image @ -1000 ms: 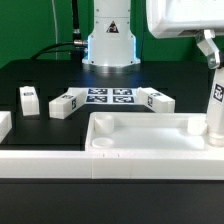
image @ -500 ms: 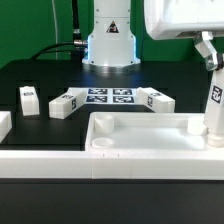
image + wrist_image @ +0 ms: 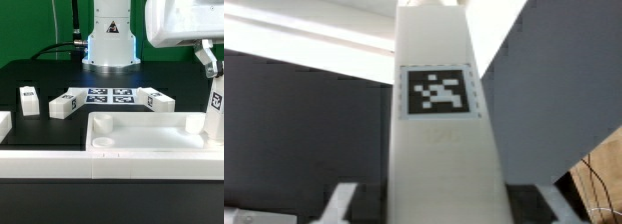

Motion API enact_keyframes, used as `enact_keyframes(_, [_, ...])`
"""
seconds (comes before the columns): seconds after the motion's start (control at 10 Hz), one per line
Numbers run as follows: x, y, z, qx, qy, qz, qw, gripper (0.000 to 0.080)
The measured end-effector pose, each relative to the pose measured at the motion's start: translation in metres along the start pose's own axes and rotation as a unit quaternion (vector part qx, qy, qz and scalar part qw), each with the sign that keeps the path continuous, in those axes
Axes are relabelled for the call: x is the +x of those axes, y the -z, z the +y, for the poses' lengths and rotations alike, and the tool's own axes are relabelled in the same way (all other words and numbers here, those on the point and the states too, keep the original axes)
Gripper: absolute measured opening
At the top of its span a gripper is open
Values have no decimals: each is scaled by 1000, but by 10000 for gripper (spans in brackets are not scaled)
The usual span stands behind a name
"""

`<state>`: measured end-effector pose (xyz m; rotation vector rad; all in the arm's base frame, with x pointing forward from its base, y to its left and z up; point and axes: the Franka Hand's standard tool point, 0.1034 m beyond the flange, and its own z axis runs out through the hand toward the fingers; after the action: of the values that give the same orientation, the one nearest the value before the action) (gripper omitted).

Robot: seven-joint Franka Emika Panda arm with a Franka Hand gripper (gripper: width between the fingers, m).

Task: Assemble desk

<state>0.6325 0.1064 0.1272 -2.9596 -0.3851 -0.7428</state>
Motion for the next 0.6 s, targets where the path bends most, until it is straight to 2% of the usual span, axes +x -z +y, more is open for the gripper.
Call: enact_keyframes(0.6, [0, -4, 1, -5, 0, 22, 1000, 295])
